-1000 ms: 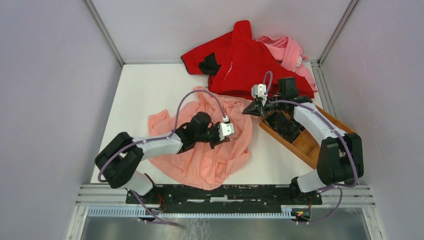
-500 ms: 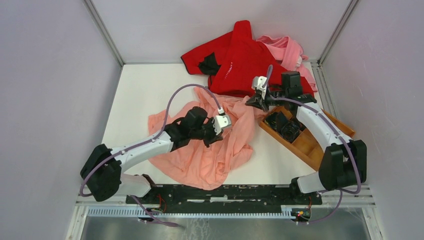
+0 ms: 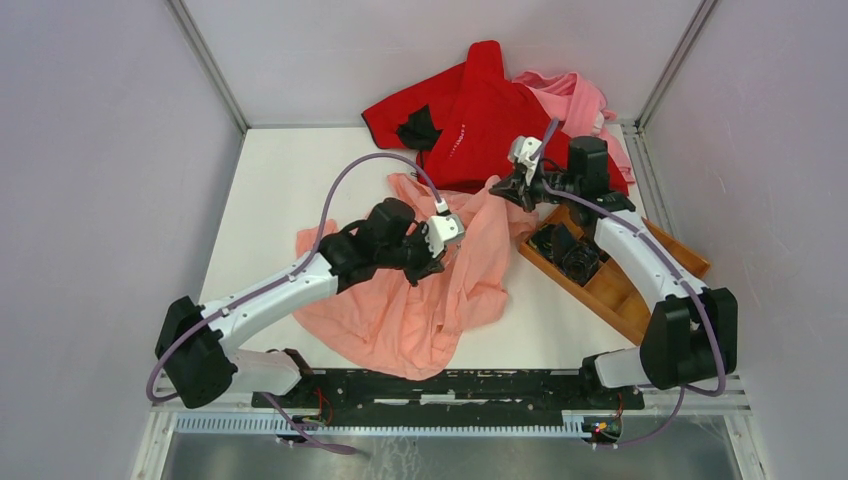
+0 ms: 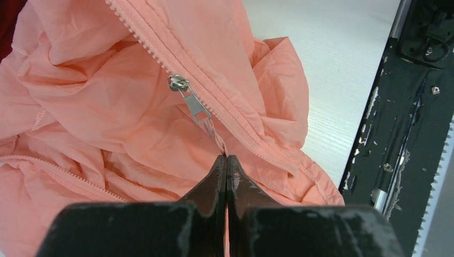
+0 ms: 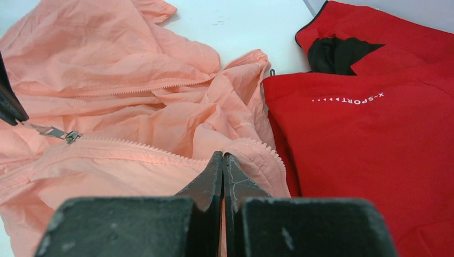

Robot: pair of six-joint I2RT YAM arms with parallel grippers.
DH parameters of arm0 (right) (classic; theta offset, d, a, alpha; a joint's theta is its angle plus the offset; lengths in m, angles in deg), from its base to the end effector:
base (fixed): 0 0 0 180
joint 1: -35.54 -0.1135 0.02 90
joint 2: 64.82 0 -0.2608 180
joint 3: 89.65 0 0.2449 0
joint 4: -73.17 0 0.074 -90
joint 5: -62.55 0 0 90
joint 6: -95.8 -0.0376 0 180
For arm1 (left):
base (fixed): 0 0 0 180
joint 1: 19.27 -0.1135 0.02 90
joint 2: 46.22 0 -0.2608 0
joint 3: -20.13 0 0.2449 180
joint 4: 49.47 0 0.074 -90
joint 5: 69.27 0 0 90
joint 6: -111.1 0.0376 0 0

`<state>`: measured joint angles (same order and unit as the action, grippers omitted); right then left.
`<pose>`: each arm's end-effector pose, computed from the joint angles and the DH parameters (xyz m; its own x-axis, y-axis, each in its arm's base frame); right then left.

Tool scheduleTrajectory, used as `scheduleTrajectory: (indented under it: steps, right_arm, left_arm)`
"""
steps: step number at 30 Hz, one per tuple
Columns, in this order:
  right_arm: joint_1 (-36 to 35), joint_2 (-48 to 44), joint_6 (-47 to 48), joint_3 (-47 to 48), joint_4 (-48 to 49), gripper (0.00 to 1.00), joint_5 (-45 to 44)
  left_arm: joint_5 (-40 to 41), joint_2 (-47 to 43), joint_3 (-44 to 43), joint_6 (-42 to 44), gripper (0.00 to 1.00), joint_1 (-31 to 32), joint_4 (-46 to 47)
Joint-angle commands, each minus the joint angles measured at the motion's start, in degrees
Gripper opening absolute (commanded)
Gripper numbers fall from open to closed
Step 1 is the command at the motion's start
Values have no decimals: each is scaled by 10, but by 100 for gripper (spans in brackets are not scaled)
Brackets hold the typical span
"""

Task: Zip up the jacket
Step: Pick up the jacket from the center of the board, then adjust the zipper on the jacket.

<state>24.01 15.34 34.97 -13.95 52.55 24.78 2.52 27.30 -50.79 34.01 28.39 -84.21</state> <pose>0.2953 0.0906 0.3103 0.0389 -0.2967 -0.9542 -0.9219 0.3578 -0.1489 0.1785 -0.2133 0.2859 -0.2039 0.5389 -0.8173 0.9388 0.3445 -0.0071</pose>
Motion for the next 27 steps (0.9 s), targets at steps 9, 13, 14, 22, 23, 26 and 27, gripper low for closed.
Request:
scheduleTrajectory:
  steps: [9,13,14,22,23,26,27]
  right_arm:
    - [-10,-44,-94,-36,133,0,-12]
    - [-11,-51,-119,-60,165,0,20]
    - [-15,-53,-124,-69,173,0,25]
    - [-22,-72,-113,-84,169,0,-38]
    - [-22,-72,-121,-86,177,0,-39]
    - [-23,-67,-167,-99,217,0,-9]
    - [-22,-66,-190,-107,238,0,8]
  left_arm:
    - [21,8,-40,-32,2,11,-112]
    - [34,2,-46,-25,2,11,-124]
    - [36,2,-51,-18,2,11,-127]
    - [36,4,-89,60,2,15,-184]
    - [34,2,-88,70,2,17,-186]
    - [24,3,-80,104,2,24,-191]
    - [25,4,-76,114,2,29,-192]
